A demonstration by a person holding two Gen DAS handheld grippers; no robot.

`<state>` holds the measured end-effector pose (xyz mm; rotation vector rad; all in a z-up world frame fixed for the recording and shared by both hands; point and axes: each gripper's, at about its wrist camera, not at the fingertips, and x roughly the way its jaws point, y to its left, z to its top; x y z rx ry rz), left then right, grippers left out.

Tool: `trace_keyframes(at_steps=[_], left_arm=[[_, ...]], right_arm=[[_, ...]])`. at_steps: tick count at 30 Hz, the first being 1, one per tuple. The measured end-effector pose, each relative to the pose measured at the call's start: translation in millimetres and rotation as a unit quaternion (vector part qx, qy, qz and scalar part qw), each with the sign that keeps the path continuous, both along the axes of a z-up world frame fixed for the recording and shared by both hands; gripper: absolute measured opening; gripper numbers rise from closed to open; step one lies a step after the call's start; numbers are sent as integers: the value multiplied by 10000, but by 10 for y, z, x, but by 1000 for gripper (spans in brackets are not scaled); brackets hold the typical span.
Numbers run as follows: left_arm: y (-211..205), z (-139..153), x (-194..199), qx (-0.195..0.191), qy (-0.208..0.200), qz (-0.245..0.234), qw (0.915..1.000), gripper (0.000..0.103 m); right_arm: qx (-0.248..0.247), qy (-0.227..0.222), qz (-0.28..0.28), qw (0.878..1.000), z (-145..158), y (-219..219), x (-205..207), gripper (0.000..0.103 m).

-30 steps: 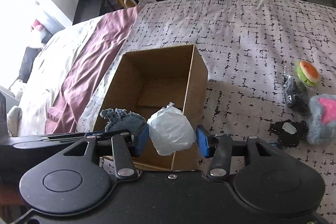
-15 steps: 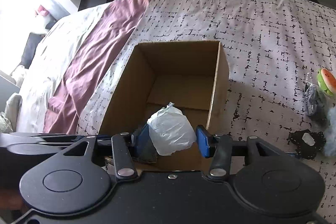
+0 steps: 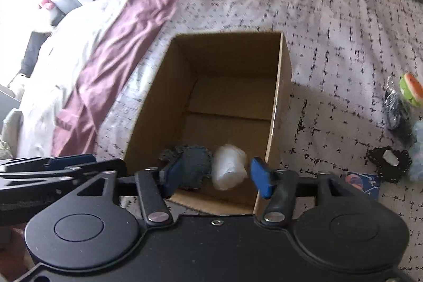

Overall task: Organize soft objects
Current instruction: 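Open the left gripper over the box while the right gripper releases the white bag, then withdraw both grippers from the box toward the remaining items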

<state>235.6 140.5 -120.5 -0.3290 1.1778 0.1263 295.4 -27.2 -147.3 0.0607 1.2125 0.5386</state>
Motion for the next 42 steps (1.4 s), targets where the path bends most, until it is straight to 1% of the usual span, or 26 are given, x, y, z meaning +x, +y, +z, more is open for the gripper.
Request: trace_keyframes(at_steps=[1,2,4,5,7,10,12,14,17,19,22,28,30,33,36,42], left_arm=[[-4,7,-15,2,-11,10,10000,64],[-9,20,-36,1,-28,49,10000,67],[-9,49,-80,-17,-64,94,9999,71],[-12,61,-94,3,-54,104,9999,75],[-2,77,-131,18,-44,178,9998,77],[-3,125,-185,10,-86,248,9997,81],[-36,172,-218,93,-176,241,9995,89],[-83,210,-246,134,-257,250,9993,93],[-180,285,-296,228,-501,317,9980,98],[-274,325,-324,313,-603,266,9973,103],[-403,343,-353,331,-692,189,9969,103],[-668,411,-422,527,-947,33,9941,103],[-741,413,-430,523,-979,1,9938,103],[-870,402,-427,603,-999,-73,9931,103],[-1023,396,-402,568,-998,-199,9932,103],[-1352,400,-365,645,-1046,-380,9917,103]], right_arm=[[33,-44,15,10000,45,-31,-24,69],[17,-89,-3,10000,81,-57,-40,71],[-26,-197,-86,9998,150,-142,-87,72],[14,-213,-104,9997,177,-187,-103,73],[106,-290,-145,9994,231,-305,-155,81],[163,-570,-230,9980,311,-482,-246,90],[210,-686,-319,9969,337,-595,-293,93],[222,-746,-419,9961,341,-693,-316,93],[355,-822,-532,9946,354,-849,-370,94],[432,-887,-603,9933,367,-946,-410,101],[379,-1127,-827,9895,391,-1103,-498,102],[427,-1348,-954,9853,381,-1431,-612,103],[415,-1437,-992,9838,377,-1545,-644,103],[451,-1427,-1084,9828,347,-1722,-669,103],[441,-1396,-1218,9817,302,-1882,-682,103],[451,-1323,-1268,9820,210,-2129,-695,103]])
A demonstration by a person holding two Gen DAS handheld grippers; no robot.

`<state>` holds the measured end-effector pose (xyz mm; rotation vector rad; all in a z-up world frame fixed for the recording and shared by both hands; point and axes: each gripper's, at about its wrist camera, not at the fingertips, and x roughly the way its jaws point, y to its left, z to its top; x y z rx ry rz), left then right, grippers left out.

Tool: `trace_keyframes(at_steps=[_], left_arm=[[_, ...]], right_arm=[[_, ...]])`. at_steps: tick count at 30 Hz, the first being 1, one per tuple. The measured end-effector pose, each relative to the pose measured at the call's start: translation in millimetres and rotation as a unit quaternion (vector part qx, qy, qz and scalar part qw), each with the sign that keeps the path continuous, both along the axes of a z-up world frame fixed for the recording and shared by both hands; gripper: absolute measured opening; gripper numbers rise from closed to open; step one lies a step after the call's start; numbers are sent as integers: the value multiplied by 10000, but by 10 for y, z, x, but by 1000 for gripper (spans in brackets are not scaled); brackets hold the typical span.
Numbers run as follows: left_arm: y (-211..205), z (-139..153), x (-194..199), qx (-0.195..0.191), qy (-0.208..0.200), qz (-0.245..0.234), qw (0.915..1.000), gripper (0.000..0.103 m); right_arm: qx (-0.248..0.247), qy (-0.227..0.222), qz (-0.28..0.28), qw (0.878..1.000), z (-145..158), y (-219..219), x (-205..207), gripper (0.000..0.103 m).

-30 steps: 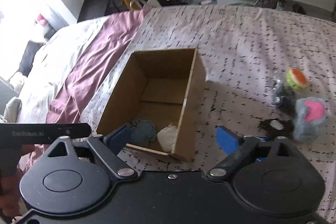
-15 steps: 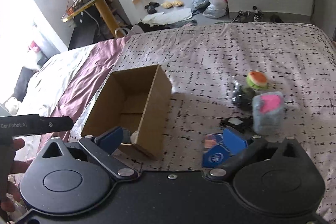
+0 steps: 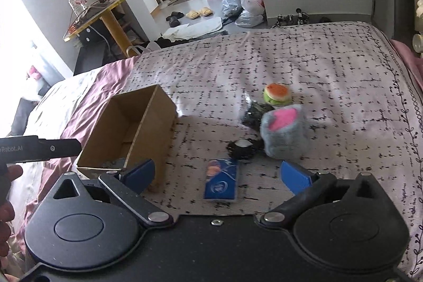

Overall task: Organize soft objects
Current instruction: 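Withdraw both grippers from the box toward the remaining items, then grasp the blue Vinda tissue pack upright with the left gripper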

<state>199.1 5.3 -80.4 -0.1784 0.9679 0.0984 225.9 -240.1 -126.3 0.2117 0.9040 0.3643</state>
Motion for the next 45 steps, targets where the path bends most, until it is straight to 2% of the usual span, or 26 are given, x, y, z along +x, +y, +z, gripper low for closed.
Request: trace_keyframes(at_steps=[7,13,16,20,26,29,33,37,40,45], left_arm=[[-336,-66,87,86,124,-93,9998,103],[-569,-135,155,168,75,-49,9998,103],[-662,-225,210,68,160,-34,9998,103],[-750,-362,271,159,228,91,9996,101],[-875,-676,337,50,509,99,9986,100],[-916,-814,366,-169,514,-5,9985,95],[-967,-1016,455,-194,739,37,9971,86],[-1027,-1168,523,-302,868,-23,9958,84],[-1073,-1274,566,-307,965,-56,9948,82],[-1118,-1420,622,-375,1064,-99,9936,73]], right_arm=[[506,293,-49,9983,-150,-299,61,101],[708,434,-93,9965,-276,-414,110,100],[832,478,-218,9951,-350,-474,158,99],[1022,424,-271,9935,-438,-551,221,96],[1407,496,-510,9875,-622,-690,294,96],[1534,636,-577,9844,-717,-709,325,95],[1542,789,-681,9825,-838,-707,431,95],[1699,988,-874,9766,-984,-752,544,95],[1810,1119,-922,9727,-1065,-758,595,86],[2222,1380,-921,9608,-1184,-763,672,82]])
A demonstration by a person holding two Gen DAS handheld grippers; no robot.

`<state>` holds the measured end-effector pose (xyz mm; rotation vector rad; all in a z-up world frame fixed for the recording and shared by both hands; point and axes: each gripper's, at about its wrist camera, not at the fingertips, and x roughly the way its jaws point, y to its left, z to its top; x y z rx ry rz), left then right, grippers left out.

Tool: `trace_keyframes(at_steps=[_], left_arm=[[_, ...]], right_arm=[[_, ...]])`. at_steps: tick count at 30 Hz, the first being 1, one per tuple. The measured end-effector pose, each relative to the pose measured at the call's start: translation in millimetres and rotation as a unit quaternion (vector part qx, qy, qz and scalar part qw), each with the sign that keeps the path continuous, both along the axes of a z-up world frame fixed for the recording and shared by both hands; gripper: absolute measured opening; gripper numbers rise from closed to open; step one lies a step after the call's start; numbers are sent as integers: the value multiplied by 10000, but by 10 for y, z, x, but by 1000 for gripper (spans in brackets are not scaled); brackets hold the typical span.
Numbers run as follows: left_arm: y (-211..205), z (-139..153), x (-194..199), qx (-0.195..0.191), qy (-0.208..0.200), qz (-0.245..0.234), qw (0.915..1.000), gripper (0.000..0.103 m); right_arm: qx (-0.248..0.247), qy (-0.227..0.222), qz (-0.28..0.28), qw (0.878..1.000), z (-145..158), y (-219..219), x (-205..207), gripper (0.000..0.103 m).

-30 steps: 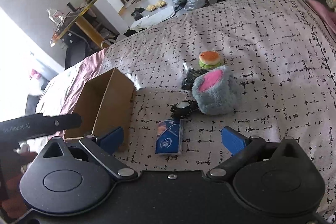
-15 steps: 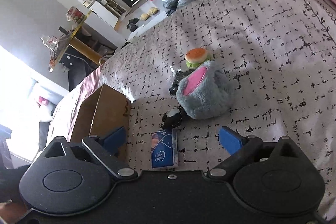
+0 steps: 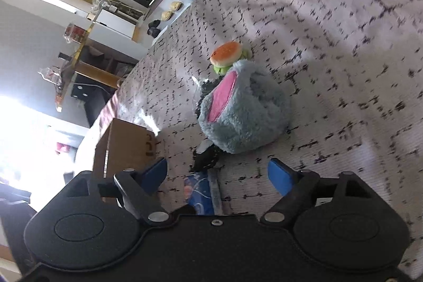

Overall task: Organize soft objects
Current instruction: 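Grasp the blue Vinda tissue pack upright with the left gripper, then grasp the black lace fabric with the right gripper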

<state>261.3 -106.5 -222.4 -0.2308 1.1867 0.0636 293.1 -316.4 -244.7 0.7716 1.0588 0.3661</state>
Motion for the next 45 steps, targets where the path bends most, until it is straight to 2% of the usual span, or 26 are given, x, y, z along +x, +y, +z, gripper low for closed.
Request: trace_keyframes(at_steps=[3,7,11,15,17,19,22,24,26,27,28,30,31,38,45], left_arm=[[-11,-89,31,2,91,-9,10000,69],[11,-185,75,-48,196,76,9998,69],[-18,-279,151,-77,308,-55,9995,69],[-42,-325,219,-80,306,-113,9994,69],[-47,-334,243,-26,308,-106,9995,63],[-27,-336,264,-47,313,-82,9995,50],[21,-336,326,-140,379,-54,9992,50],[26,-307,361,-37,375,-109,9992,49],[37,-284,384,34,371,-159,9992,49],[52,-281,392,11,405,-146,9991,49],[68,-283,391,-13,432,-131,9990,49],[82,-280,385,-24,453,-130,9989,49],[84,-272,367,-19,455,-130,9989,49],[119,-199,174,-111,426,-137,9989,49],[138,13,-47,-163,238,-167,9994,49]], right_arm=[[157,122,54,9998,-60,39,44,81],[418,326,103,9985,-177,106,120,78],[647,522,-15,9965,-294,151,214,78],[731,529,-40,9959,-342,221,298,78],[778,624,-65,9950,-402,247,324,77],[826,695,-120,9941,-450,255,341,74],[868,708,-178,9935,-467,246,365,69],[919,753,-205,9927,-486,255,382,67],[939,759,-228,9924,-499,274,397,61],[958,760,-221,9923,-513,279,408,52],[949,787,-192,9922,-526,292,413,38],[925,867,-98,9919,-561,309,408,21],[933,908,-62,9915,-570,310,389,20],[604,586,160,9963,-294,333,173,19],[126,172,123,9997,22,368,-162,19]])
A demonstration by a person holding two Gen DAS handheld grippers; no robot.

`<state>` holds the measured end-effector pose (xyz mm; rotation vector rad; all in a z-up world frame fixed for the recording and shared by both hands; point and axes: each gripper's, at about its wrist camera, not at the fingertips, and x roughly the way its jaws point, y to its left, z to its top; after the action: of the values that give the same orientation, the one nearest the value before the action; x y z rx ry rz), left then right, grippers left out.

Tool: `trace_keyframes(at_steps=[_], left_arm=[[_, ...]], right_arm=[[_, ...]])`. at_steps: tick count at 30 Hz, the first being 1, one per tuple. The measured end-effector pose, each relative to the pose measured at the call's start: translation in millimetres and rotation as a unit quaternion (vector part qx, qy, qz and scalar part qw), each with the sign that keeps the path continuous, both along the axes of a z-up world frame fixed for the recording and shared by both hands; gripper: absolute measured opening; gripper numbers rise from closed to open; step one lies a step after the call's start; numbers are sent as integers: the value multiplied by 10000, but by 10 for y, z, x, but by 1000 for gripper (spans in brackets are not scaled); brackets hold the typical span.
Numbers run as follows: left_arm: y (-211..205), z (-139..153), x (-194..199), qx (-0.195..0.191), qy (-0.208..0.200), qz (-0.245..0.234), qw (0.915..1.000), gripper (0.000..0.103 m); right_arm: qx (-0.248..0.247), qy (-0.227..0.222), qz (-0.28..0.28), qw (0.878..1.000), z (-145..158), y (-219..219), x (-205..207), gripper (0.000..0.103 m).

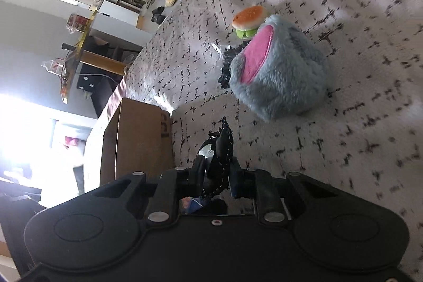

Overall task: Organize soft objects
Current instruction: 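Grasp the black lace fabric with the right gripper, then carry the tissue pack and black lace over the box with both grippers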

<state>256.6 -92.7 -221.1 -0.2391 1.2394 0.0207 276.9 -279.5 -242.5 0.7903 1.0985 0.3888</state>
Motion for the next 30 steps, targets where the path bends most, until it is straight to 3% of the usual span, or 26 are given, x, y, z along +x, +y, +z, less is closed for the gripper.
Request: trace_keyframes(at_steps=[12,25,30], left_arm=[[40,303,-256,-159,-290,125,9994,49],[236,855,-394,-280,-738,-88,9968,49],[358,1039,-411,-254,-896,-168,9955,49]], right_arm=[[-544,-379,-378,9971,325,-12,-346,19],[-1195,-713,-291,9898,748,208,-503,19],[-1221,-899,-252,9881,906,342,-518,19]])
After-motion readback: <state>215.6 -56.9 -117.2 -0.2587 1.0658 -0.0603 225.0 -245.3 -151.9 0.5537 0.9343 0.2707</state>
